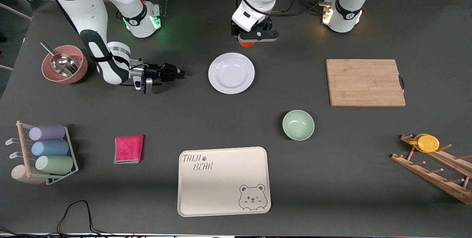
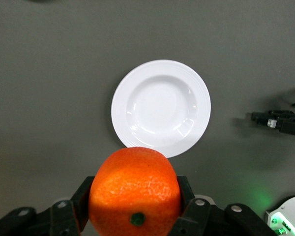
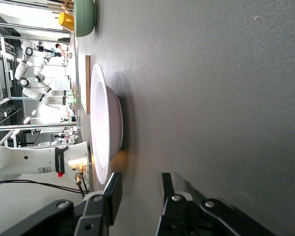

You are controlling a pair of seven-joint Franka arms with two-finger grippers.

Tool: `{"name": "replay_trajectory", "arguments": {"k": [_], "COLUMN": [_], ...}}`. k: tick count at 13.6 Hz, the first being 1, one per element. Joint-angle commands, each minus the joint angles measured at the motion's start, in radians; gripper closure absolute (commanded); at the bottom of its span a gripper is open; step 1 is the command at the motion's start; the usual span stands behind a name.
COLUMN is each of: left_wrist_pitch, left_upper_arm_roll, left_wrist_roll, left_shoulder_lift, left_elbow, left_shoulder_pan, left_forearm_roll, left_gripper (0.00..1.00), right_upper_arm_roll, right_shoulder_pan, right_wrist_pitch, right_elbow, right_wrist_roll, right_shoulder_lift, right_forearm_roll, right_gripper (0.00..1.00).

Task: Place orange and plate with both arms
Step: 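Carry the orange with the left gripper toward the white plate, then lower the orange onto the white plate with the left gripper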

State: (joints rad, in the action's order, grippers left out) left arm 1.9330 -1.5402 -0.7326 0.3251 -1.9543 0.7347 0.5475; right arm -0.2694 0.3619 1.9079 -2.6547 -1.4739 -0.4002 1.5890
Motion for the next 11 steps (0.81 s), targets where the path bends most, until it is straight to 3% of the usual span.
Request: {"name": "replay_trajectory", "arguments": {"k": [1, 3, 7, 11], "left_wrist_pitch": [-0.057, -0.057, -0.12, -0.128], "left_upper_arm_roll": [-0.014, -0.005, 0.093, 0.358], "left_wrist_roll": [-0.018, -0.018, 0.053, 0.108], "left_shoulder_lift": [0.009, -0.001, -0.053, -0.125], "left_elbow": [0.026, 0.017, 0.032, 0.04], "left_shoulder_pan": [0.025, -0.018, -0.028, -0.168], "left_forearm_roll": [-0.037, -0.087, -0.093, -0.167], "left_gripper": [1.0, 1.0, 1.0, 1.0], "right_upper_arm_roll": [-0.005, -0.005, -0.005, -0.005], "right_shoulder_pan": [0.005, 0.005, 0.005, 0.003], "right_wrist_pitch": [-0.01, -0.01, -0.01, -0.01], "right_elbow": [0.007, 0.007, 0.007, 0.007], "right_wrist_roll": [-0.04, -0.042, -0.042, -0.043], "right_shoulder_lift": [-0.025, -0.025, -0.025, -0.025], "right_forearm_roll": [0.028, 0.026, 0.028, 0.026], "right_gripper": [0.61, 0.61, 0.61, 0.61]}}
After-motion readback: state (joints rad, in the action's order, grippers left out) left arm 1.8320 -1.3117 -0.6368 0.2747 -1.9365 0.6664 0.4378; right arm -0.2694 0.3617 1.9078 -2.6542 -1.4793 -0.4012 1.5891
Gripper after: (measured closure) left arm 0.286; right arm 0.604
